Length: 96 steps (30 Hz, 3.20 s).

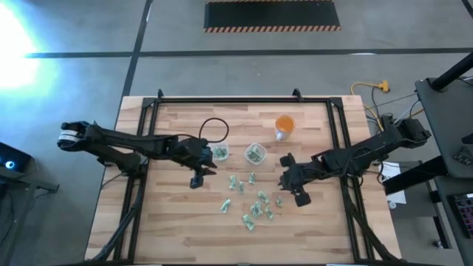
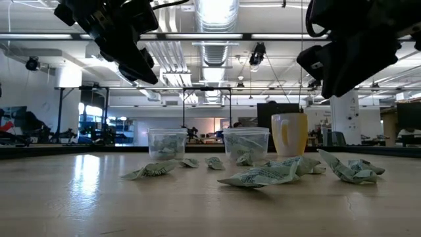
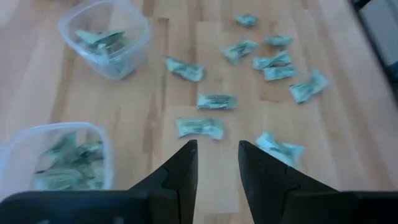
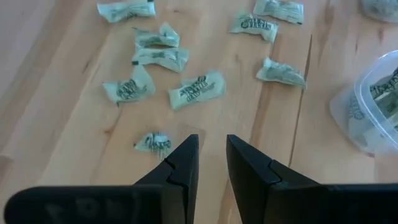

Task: Pick and place items into bin
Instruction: Put the white stevia packet into the right transparent bin

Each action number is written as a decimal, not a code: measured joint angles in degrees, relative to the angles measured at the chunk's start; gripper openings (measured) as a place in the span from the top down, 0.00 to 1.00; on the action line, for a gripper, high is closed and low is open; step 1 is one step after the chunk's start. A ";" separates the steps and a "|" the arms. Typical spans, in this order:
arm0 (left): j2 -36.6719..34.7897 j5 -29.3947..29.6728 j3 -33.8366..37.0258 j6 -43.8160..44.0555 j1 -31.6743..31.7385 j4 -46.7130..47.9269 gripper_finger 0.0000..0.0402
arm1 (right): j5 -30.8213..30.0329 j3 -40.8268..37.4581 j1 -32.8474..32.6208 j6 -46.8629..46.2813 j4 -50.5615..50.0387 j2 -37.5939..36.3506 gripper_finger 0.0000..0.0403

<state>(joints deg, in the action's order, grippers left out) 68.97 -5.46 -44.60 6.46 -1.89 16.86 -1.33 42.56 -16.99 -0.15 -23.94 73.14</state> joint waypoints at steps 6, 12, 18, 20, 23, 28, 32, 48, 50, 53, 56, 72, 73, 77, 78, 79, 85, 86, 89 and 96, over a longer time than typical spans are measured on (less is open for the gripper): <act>1.04 2.81 0.00 -0.82 0.00 -2.03 0.76 | -0.35 -3.48 0.02 0.58 10.50 0.04 0.82; -0.01 2.93 0.00 -0.81 0.00 -3.25 0.76 | -0.53 -7.61 0.02 0.76 23.60 0.13 0.82; -0.48 2.95 -0.16 -0.81 0.00 -4.84 0.76 | -1.48 -8.95 0.13 0.39 26.49 4.09 0.82; -0.50 2.93 -0.22 -0.78 0.00 -4.74 0.76 | -1.79 -8.98 0.19 -0.35 26.97 6.49 0.82; -0.50 2.93 -0.26 -0.76 -0.04 -4.79 0.76 | -1.83 -8.76 0.17 -1.12 28.62 10.59 0.82; -0.52 2.92 -0.24 0.40 -0.04 -4.80 0.76 | -2.07 -8.06 0.17 -2.14 33.35 15.43 0.82; -0.52 2.91 -0.20 0.79 -0.13 -4.36 0.76 | -3.64 -8.10 0.22 -3.16 35.95 18.14 0.81; -0.50 2.91 -0.20 0.88 -0.37 -4.39 0.76 | -3.33 -8.05 1.26 -4.41 39.52 22.51 0.61; -0.50 2.91 -0.20 0.88 -0.37 -4.40 0.76 | -3.31 -7.90 1.27 -4.65 39.65 23.41 0.60; -0.50 2.91 -0.20 0.86 -0.37 -4.39 0.76 | -3.12 -7.13 1.27 -4.70 39.77 25.17 0.61; -0.50 2.91 -0.20 0.86 -0.37 -4.41 0.76 | -3.12 -6.38 1.27 -4.77 39.92 26.19 0.62; -0.50 2.89 -0.15 0.72 -0.37 -4.35 0.76 | -2.89 -5.65 1.30 -4.35 39.07 23.54 0.73; -0.50 2.89 -0.15 0.70 -0.37 -4.35 0.76 | -2.53 -5.65 1.31 -4.35 39.09 23.11 0.73; -0.50 2.89 -0.15 0.70 -0.37 -4.35 0.76 | -1.04 -5.65 1.29 -4.85 39.18 22.48 0.72; -0.50 2.89 -0.14 0.70 -0.37 -4.35 0.76 | -0.90 -5.65 1.29 -5.25 39.17 22.68 0.71; -0.50 2.89 -0.14 0.70 -0.37 -4.35 0.76 | -0.45 -5.65 1.32 -5.56 39.41 23.12 0.70; -0.50 2.89 -0.13 0.72 -0.37 -4.33 0.76 | 0.29 -5.37 1.39 -5.78 39.26 24.55 0.59; -0.50 2.89 -0.13 0.72 -0.37 -4.38 0.76 | 0.22 -5.32 1.42 -5.78 39.43 24.55 0.57; -0.50 2.89 -0.13 0.72 -0.37 -4.36 0.76 | -0.10 -5.30 1.62 -5.92 39.63 24.55 0.53; -0.50 2.89 -0.15 0.75 -0.39 -4.45 0.76 | -0.14 -5.24 2.47 -7.00 41.68 26.13 0.51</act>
<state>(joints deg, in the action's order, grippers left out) 68.47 -2.57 -44.75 7.20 -2.28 12.41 -1.48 37.32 -14.52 -7.16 17.74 99.28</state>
